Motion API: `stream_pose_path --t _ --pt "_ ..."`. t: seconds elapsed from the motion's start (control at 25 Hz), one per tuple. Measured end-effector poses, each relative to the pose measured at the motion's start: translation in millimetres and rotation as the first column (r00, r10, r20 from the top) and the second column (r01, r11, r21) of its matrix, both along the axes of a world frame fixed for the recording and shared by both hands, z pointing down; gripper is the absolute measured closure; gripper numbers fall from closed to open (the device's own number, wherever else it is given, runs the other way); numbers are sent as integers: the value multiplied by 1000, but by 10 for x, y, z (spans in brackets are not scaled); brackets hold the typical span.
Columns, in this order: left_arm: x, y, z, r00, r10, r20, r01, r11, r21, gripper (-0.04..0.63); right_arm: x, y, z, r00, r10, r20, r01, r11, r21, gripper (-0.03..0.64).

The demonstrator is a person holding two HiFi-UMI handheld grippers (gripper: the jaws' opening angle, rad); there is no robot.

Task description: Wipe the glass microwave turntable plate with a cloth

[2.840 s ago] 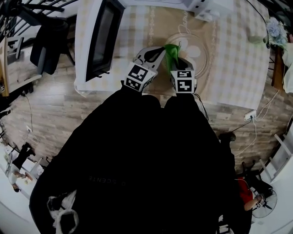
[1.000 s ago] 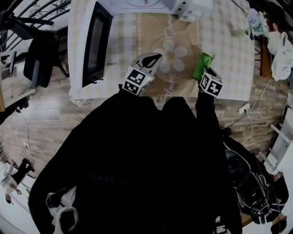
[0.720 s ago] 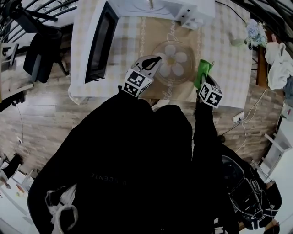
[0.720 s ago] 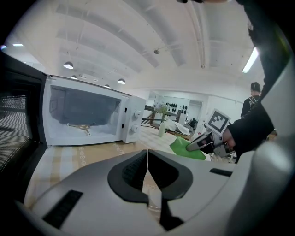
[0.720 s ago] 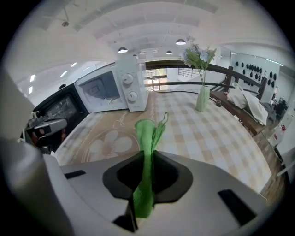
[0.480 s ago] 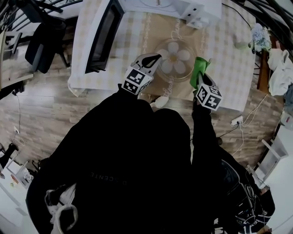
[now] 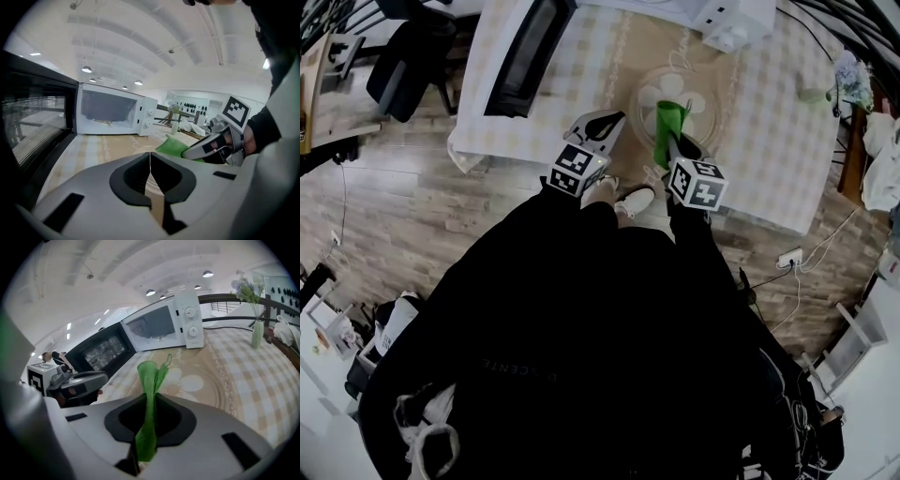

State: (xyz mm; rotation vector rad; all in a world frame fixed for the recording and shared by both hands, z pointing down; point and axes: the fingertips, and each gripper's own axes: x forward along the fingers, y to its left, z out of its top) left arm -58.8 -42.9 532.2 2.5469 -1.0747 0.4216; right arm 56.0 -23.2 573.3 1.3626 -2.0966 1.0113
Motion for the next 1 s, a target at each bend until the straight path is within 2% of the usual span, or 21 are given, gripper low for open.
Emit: stream_pose_path --t 0.16,0.32,0.52,0.72,1.0 --pt "-95 82 -3 999 -51 -16 50 999 -18 574 -375 13 196 998 -61 15 62 998 -12 565" --pt "-129 174 4 998 -56 -3 56 998 -14 574 -578 2 414 994 -107 -23 106 994 -35 565" --pt "-117 272 1 998 -60 4 60 998 -17 574 -629 32 655 985 -150 -83 146 988 -56 563" --pt "-85 307 23 998 -65 6 65 998 -18 574 -674 25 715 971 -186 -148 183 982 -37 563" --pt "23 353 -16 999 -52 16 52 999 -16 574 -546 65 736 970 -183 -158 178 983 -44 563"
